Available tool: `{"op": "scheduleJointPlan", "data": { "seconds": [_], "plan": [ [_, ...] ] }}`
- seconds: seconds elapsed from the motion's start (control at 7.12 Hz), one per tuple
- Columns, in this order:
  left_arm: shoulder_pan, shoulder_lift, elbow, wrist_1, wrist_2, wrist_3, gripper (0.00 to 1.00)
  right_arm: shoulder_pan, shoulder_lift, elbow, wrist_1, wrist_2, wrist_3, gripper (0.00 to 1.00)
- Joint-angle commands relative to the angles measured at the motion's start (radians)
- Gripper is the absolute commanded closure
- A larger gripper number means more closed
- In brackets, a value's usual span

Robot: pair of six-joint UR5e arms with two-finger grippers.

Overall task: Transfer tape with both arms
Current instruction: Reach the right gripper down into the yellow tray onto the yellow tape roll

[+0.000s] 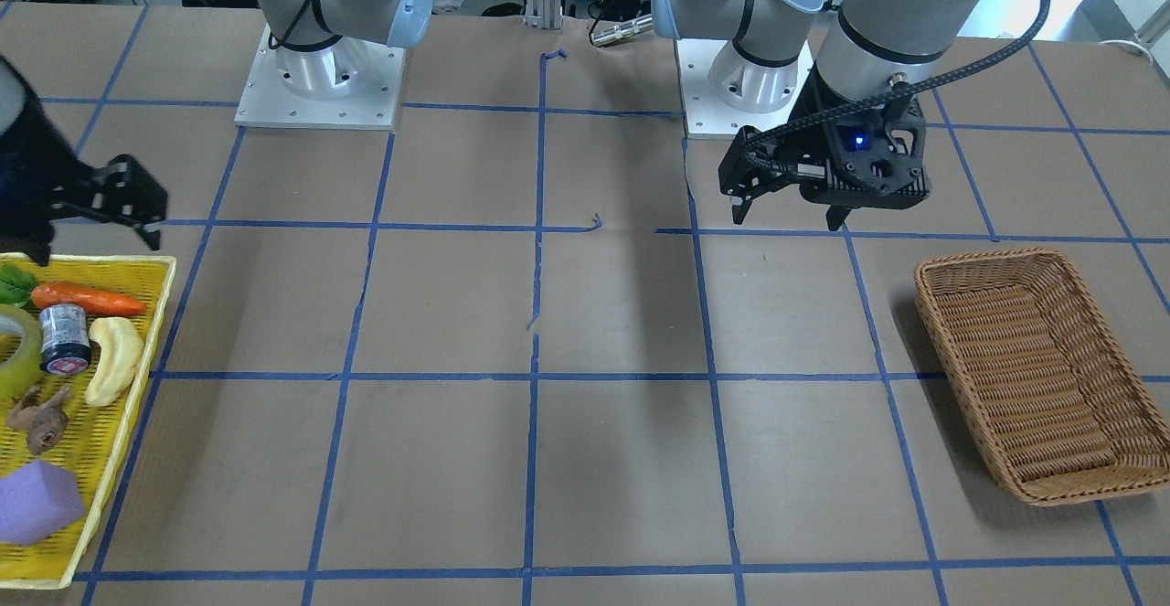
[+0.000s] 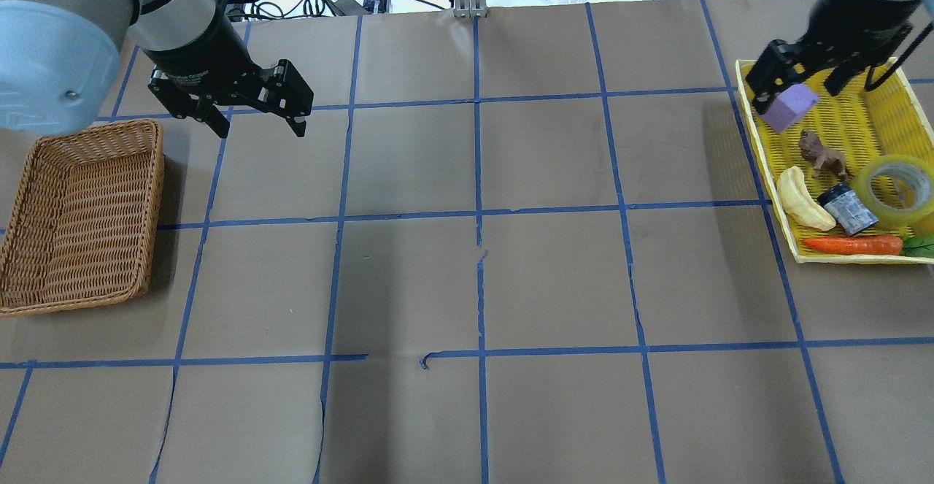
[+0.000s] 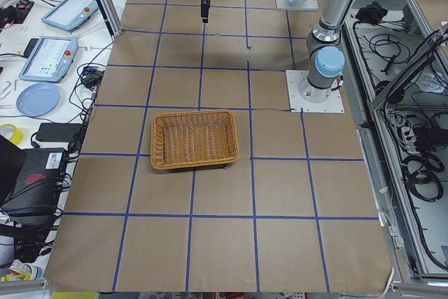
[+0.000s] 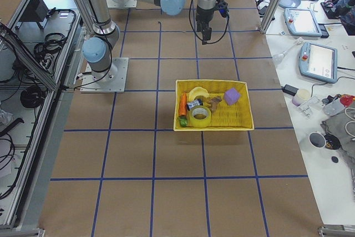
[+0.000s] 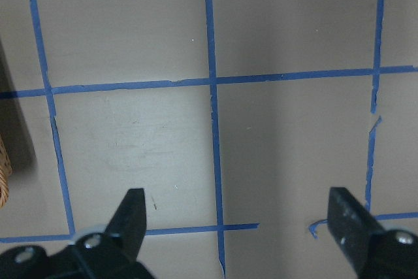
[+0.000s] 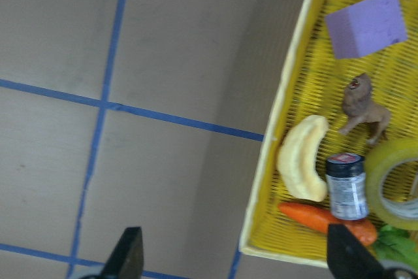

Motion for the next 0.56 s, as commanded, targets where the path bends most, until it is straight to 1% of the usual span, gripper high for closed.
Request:
{"op": "scheduleJointPlan", "data": {
  "seconds": [0.0, 0.14, 0.28, 0.42],
  "plan": [
    [0.001, 0.0, 0.0, 0.001, -0.002, -0.001, 0.0, -0.19, 0.102, 0.006, -0.138, -0.009, -0.195, 0.0],
    [0.0, 0.0, 0.0, 0.006, -0.002, -0.001, 0.0, -0.272, 0.116, 0.008, -0.169, -0.009, -0.391, 0.0],
    [0.001, 0.0, 0.0, 0.007, -0.002, -0.001, 0.0, -0.312, 0.186, 0.008, -0.226, -0.035, -0.557, 0.0],
    [0.0, 0.0, 0.0, 0.007, -0.003, -0.003, 0.0, -0.344, 0.246, 0.01, -0.271, -0.1, -0.579, 0.0]
  ]
}}
